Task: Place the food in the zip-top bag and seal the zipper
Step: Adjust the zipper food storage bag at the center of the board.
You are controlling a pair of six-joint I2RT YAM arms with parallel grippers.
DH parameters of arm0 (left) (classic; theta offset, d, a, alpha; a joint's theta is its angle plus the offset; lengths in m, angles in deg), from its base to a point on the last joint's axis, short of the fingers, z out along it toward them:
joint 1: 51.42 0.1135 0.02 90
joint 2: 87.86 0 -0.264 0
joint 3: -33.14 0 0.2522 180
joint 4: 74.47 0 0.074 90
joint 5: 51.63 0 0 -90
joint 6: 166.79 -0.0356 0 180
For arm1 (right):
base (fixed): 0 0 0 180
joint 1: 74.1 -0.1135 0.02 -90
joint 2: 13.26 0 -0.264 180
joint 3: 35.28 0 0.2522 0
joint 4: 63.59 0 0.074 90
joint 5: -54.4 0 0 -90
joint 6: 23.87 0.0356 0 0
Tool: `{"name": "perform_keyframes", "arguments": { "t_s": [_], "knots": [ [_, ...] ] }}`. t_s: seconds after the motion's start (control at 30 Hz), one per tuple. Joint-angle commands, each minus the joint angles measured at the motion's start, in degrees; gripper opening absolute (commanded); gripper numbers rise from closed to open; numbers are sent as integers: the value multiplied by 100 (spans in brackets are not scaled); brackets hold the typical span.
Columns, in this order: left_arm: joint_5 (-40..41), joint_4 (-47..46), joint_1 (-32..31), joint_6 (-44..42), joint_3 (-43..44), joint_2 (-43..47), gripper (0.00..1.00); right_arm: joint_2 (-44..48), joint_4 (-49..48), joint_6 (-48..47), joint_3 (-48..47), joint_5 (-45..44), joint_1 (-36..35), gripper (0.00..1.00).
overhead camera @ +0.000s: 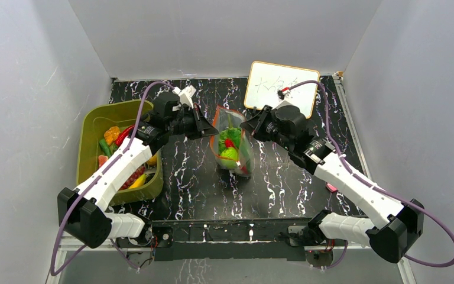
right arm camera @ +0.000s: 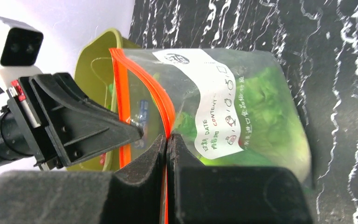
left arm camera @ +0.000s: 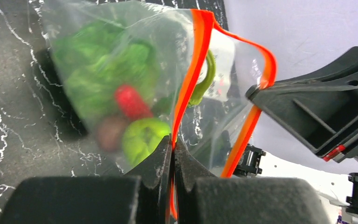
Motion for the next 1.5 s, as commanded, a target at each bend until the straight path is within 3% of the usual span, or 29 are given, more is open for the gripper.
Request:
{"name": "perform_keyframes", "arguments": {
  "t_s": [0.0, 0.2, 0.53, 0.77, 1.03, 1.2, 1.3, 1.47],
  "knots": [
    [192, 310, -9, -274, 187, 50, 0, -22, -567, -573, 56, -574, 134, 0],
    [187, 311, 22, -250, 521, 49, 0, 132, -693, -535, -96, -106, 252, 0],
    [-419, -353, 54, 200, -49, -241, 0, 19, 215, -1310, -855, 80, 256, 0],
    [-301, -158, 56, 163, 51, -173, 0, -136, -80, -1158, -841, 495, 256, 0],
    [322, -356, 52, 290, -718, 62, 7, -73, -479, -1438, -402, 673, 256, 0],
    [410, -201, 52, 189, -595, 93, 15, -172, -489, -1408, -554, 606, 254, 0],
    [486, -40, 56, 15, -425, 139, 0, -222, -492, -1348, -623, 638, 251, 0],
    [924, 301, 52, -135, -205, 252, 0, -234, -457, -1146, -712, 501, 253, 0]
  ]
}}
